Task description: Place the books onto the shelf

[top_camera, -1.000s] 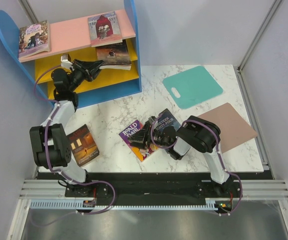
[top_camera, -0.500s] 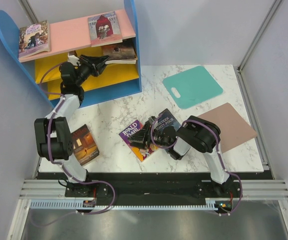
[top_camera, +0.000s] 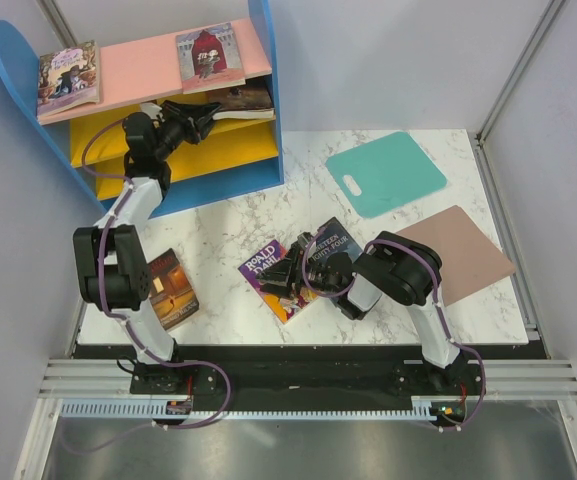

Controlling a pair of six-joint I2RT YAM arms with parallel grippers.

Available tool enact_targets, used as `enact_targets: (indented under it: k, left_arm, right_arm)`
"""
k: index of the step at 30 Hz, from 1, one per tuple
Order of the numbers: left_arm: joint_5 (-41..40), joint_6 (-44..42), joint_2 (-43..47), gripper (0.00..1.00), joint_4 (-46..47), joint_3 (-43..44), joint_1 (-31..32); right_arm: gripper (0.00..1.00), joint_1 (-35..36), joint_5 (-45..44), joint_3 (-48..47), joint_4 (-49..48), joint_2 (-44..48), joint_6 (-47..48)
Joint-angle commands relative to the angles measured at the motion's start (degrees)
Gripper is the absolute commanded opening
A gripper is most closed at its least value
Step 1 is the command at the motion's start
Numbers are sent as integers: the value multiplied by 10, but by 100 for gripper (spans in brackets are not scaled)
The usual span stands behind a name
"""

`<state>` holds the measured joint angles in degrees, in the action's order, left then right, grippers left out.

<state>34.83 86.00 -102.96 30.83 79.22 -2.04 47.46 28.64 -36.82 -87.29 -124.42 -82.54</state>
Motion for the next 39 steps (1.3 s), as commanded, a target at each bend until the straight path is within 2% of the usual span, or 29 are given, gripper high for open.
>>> enact_targets:
  k: [1, 10, 15, 16, 18, 19, 21, 22, 25, 33, 39]
  left_arm:
    - [-4, -31, -6, 17, 44, 47, 5]
    - [1, -47, -3, 46, 35, 42, 6]
    - [-20, -79, 19, 54, -9, 45, 6]
    - [-23, -86, 21, 61, -19, 46, 6]
    - [-27, -90, 27, 68, -31, 43, 6]
    - [-27, -91, 30, 76, -33, 38, 5]
    - [-34, -95, 40, 77, -41, 30, 5]
    - [-48, -106, 55, 84, -52, 18, 5]
    - [-80, -154, 79, 92, -118, 10, 6]
    - [-145, -263, 168, 95, -249, -10, 5]
    - [-134, -286, 150, 96, -343, 36, 5]
  right_arm:
    - [98, 5, -6, 15, -133, -49, 43]
    - [98, 5, -6, 17, -133, -50, 43]
    - [98, 5, -6, 19, -133, -48, 42]
    - [98, 5, -6, 19, -133, -49, 43]
    - [98, 5, -7, 19, -133, -48, 42]
    - [98, 5, -7, 19, -133, -48, 43]
    - [98, 5, -6, 20, -134, -47, 42]
    - [98, 6, -7, 21, -133, -46, 43]
    - [98, 5, -8, 25, -133, -43, 44]
    - [98, 5, -15, 35, -89, -9, 69]
    - [98, 6, -20, 44, -50, 21, 93]
